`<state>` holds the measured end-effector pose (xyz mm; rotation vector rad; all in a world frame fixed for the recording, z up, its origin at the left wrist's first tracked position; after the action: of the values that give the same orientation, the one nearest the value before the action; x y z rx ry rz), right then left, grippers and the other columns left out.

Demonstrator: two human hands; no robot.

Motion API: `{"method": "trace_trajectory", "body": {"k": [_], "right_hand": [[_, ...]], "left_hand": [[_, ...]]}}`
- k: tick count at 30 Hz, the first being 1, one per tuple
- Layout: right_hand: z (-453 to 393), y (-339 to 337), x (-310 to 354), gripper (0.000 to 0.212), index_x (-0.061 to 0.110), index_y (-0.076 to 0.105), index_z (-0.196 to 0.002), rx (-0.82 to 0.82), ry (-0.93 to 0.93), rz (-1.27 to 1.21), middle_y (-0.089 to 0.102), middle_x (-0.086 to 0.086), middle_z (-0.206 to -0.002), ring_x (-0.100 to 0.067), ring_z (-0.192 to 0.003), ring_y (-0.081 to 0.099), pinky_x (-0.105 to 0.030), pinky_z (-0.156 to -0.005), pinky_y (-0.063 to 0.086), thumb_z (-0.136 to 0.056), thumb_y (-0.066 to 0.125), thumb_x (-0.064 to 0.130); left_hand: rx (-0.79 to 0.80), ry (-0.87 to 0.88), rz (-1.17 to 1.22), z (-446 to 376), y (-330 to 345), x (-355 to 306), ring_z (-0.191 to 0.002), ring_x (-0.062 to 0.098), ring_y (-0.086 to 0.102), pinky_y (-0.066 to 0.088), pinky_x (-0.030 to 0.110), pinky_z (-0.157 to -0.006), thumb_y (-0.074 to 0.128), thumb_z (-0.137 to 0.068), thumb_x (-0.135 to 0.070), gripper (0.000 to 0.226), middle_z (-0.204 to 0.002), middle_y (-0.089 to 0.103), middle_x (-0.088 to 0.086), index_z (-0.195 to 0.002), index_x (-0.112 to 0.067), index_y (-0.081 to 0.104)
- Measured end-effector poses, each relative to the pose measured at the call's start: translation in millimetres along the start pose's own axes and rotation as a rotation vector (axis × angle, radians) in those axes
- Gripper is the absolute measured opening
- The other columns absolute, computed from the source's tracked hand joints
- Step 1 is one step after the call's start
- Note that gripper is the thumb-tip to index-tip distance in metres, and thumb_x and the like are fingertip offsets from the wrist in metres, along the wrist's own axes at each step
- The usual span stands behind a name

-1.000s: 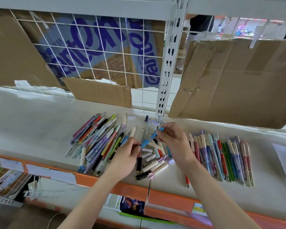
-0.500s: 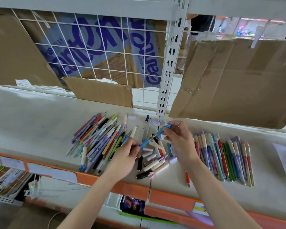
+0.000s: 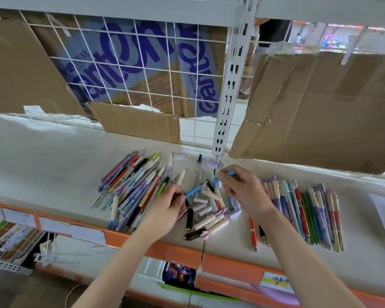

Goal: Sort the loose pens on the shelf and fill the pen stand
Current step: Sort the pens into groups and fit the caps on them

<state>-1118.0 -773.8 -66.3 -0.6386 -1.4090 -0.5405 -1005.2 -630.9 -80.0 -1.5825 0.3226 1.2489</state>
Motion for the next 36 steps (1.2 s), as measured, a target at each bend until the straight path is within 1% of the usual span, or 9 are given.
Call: {"method": "trace_trajectory", "body": {"k": [7,11,13,18,23,25,29,33,36], "right_hand": [[-3,8,0,0.007,0.005,0.061,-0.083,0.059,-0.007,0.011,0.046,0.005,-0.054,-0.010,-0.051,0.039,-0.019,-0.053,0.038,-0.090,0.059,0.007],[0,25,-5,0.007,0.003,0.060,-0.082,0.160,0.042,-0.036,0.044,0.001,-0.054,-0.011,-0.049,0.037,-0.018,-0.048,0.035,-0.089,0.060,0.005],[2,31,-4,0.010,0.003,0.059,-0.080,0.154,0.032,-0.113,0.043,0.001,-0.053,-0.011,-0.049,0.036,-0.018,-0.047,0.033,-0.090,0.059,0.004],[5,33,-6,0.020,0.006,0.049,-0.073,0.103,0.008,-0.277,0.037,-0.002,-0.055,-0.014,-0.051,0.029,-0.023,-0.048,0.025,-0.093,0.052,0.006],[11,32,-10,0.022,0.009,0.043,-0.071,0.171,0.018,-0.315,0.034,-0.002,-0.058,-0.013,-0.050,0.029,-0.020,-0.047,0.028,-0.087,0.056,0.014],[13,30,-11,0.022,0.008,0.043,-0.071,0.164,0.027,-0.336,0.034,-0.002,-0.058,-0.012,-0.049,0.030,-0.018,-0.046,0.030,-0.087,0.057,0.015],[13,24,-13,0.018,0.004,0.046,-0.077,0.029,0.026,-0.256,0.036,0.002,-0.052,-0.010,-0.043,0.030,-0.017,-0.042,0.030,-0.093,0.053,0.008],[10,22,-21,0.024,0.005,0.047,-0.072,-0.112,0.116,-0.232,0.035,-0.003,-0.054,-0.010,-0.040,0.029,-0.018,-0.039,0.027,-0.092,0.058,0.013],[10,22,-20,0.023,0.003,0.052,-0.077,-0.139,0.133,-0.241,0.041,-0.001,-0.054,-0.011,-0.042,0.035,-0.018,-0.040,0.031,-0.093,0.058,0.019]], "left_hand": [[0.016,0.025,-0.039,0,3,-4,-0.080,0.011,0.058,0.041,0.015,-0.068,0.046,-0.097,-0.017,0.021,-0.078,0.061,-0.008,-0.081,-0.030,0.046],[0.039,0.045,0.030,0,6,-9,-0.057,-0.001,0.050,0.039,0.021,-0.059,0.044,-0.098,-0.016,0.019,-0.069,0.057,-0.009,-0.082,-0.024,0.050],[0.039,0.009,0.107,-1,8,-11,-0.051,0.001,0.043,0.035,0.019,-0.055,0.043,-0.098,-0.013,0.018,-0.065,0.053,-0.007,-0.083,-0.016,0.051],[0.150,-0.261,0.614,3,25,-11,-0.037,0.003,0.027,0.018,0.014,-0.035,0.040,-0.098,-0.006,0.022,-0.053,0.044,-0.005,-0.078,-0.008,0.048],[0.375,-0.539,1.112,19,58,-8,-0.031,0.001,0.023,0.010,0.012,-0.028,0.035,-0.097,-0.007,0.019,-0.049,0.038,-0.005,-0.088,-0.003,0.051],[0.398,-0.566,1.170,19,64,-7,-0.031,0.000,0.023,0.010,0.011,-0.027,0.034,-0.097,-0.009,0.020,-0.049,0.037,-0.004,-0.090,-0.001,0.052],[0.210,-0.408,0.928,10,55,-5,-0.034,0.002,0.024,0.016,0.013,-0.030,0.040,-0.098,-0.008,0.019,-0.051,0.042,-0.003,-0.086,-0.003,0.052],[-0.092,-0.063,0.039,5,27,-20,-0.052,-0.003,0.047,0.032,0.013,-0.047,0.043,-0.099,-0.017,0.016,-0.066,0.050,-0.010,-0.083,-0.018,0.047],[-0.171,0.063,-0.090,8,21,-32,-0.061,-0.001,0.050,0.036,0.013,-0.051,0.043,-0.098,-0.019,0.010,-0.070,0.050,-0.013,-0.088,-0.019,0.044]]}}
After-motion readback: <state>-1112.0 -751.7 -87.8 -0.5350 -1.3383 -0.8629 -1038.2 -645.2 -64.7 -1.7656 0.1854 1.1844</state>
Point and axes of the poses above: each hand's wrist, its own z-axis away from the middle knuckle, its own y-axis out of the palm, x = y × z, the point moved 9 cm from there along -z, towards the middle knuckle
